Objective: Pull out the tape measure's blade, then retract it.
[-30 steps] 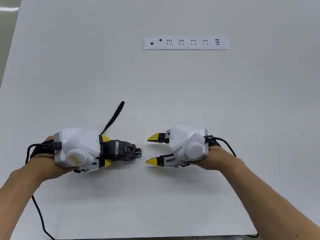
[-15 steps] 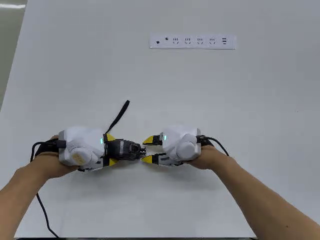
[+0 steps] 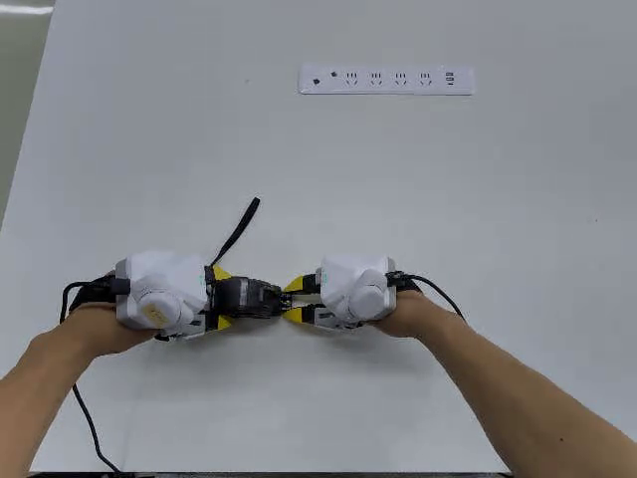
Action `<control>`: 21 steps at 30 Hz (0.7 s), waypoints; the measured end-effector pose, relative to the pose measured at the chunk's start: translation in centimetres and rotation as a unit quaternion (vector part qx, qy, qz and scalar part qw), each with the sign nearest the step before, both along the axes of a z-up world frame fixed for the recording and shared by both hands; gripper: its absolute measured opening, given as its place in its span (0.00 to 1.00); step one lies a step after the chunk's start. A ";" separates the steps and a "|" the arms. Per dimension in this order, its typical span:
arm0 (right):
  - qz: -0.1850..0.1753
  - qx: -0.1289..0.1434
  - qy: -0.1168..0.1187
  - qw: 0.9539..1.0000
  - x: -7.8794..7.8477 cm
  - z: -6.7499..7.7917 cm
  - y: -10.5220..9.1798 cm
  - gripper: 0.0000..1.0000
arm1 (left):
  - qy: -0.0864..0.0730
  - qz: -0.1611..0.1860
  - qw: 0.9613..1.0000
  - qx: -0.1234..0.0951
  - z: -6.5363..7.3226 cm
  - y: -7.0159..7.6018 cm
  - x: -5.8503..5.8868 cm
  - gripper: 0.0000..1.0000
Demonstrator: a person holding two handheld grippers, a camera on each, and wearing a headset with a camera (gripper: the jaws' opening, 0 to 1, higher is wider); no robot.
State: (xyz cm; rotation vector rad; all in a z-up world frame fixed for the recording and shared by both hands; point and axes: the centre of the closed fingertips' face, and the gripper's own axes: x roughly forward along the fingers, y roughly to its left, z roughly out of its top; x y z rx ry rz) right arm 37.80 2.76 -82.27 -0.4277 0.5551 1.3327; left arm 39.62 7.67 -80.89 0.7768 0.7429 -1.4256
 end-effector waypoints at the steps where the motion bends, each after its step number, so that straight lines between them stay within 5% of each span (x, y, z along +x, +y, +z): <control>1: -0.003 0.000 -0.002 1.000 0.1 0.0 0.0 0.13 | 0.001 0.003 1.000 -0.001 0.0 0.0 0.0 0.30; 21: 0.014 -0.016 -0.026 0.999 0.6 0.2 -0.2 0.11 | 0.003 0.022 1.000 -0.008 0.0 0.1 0.1 0.30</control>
